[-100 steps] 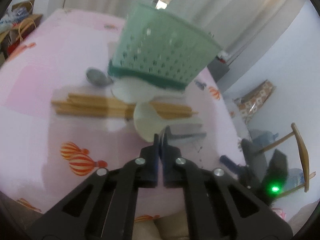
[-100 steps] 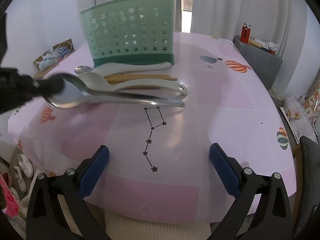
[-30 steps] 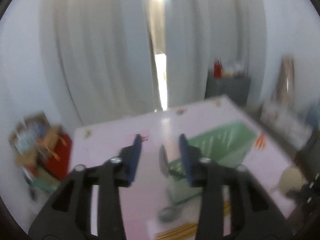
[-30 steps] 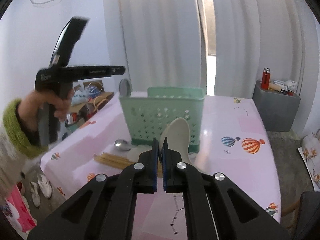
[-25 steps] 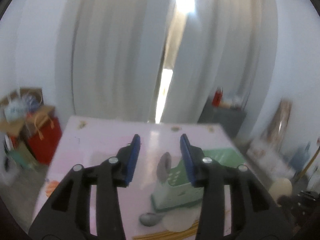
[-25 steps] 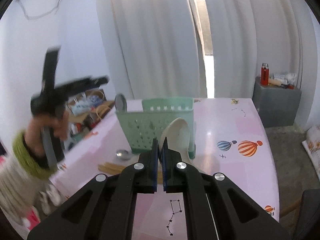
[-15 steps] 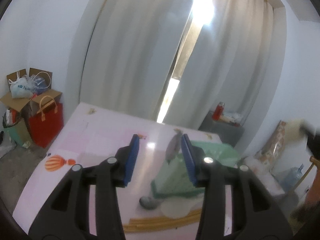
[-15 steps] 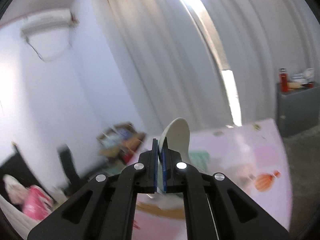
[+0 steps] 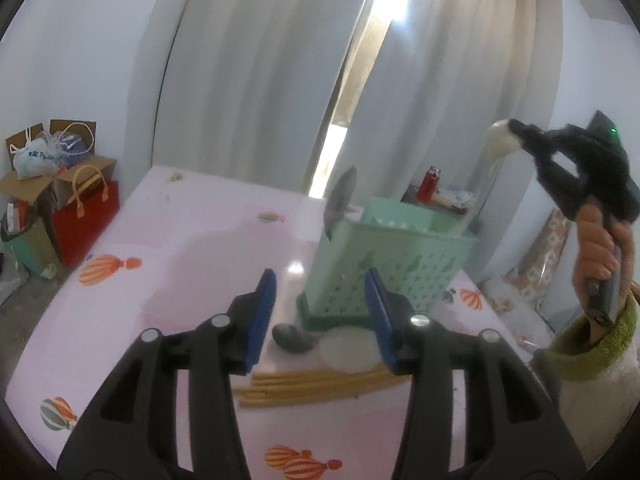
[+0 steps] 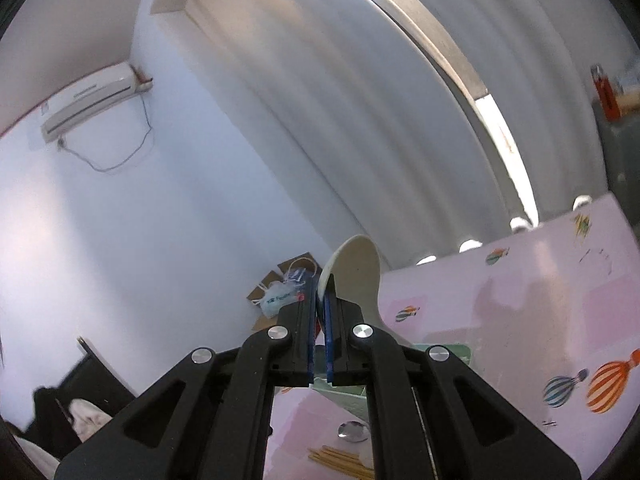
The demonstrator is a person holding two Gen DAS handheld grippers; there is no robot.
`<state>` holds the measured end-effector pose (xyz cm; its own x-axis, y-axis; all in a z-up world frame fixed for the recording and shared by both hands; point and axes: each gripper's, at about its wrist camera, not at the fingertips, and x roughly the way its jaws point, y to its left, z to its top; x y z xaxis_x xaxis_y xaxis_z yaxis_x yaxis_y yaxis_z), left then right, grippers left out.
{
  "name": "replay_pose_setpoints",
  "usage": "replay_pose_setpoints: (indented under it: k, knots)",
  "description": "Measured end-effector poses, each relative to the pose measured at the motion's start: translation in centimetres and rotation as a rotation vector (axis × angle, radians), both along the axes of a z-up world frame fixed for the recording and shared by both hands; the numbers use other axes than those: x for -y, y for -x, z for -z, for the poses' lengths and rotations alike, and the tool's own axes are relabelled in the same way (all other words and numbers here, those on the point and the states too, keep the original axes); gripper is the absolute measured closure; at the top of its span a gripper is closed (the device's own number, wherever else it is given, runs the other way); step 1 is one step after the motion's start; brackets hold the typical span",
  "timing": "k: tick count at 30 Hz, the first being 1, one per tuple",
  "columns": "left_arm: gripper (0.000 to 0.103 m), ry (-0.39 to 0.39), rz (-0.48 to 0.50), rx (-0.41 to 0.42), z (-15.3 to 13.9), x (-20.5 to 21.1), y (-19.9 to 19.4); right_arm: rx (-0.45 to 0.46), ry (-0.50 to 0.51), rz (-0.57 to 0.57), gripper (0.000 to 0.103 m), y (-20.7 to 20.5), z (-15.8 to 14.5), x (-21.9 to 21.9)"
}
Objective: Organize utensils
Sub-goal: 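Insert the white plastic ladle into the green basket and open the right tool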
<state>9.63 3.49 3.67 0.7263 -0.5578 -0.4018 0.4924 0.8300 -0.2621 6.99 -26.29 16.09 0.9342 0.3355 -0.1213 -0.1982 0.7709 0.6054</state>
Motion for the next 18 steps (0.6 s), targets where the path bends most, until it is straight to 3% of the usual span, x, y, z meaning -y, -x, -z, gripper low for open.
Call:
replay_pose_setpoints:
  k: [6,9,14,18]
  knots:
    - [0.058,-0.001,-0.013,-0.03,1.0,0.0,-0.4,-0.079,-0.069,-0.044,0.099,-1.6,3.7,1.2]
    - [0.054,-0.022,-0.025,-0.034,1.3,0.2,-0.1,-0.145,-0.072,-0.013,0.095,-1.9,6.4,1.7]
    - [0.049,-0.043,-0.041,-0.049,1.9,0.3,-0.1,-0.179,-0.064,0.067,0.094,-0.1,8.3,2.7]
    - [0.047,-0.039,-0.056,-0.052,1.8,0.1,0.1,-0.169,-0.074,0.105,0.078,1.4,8.7,3.2]
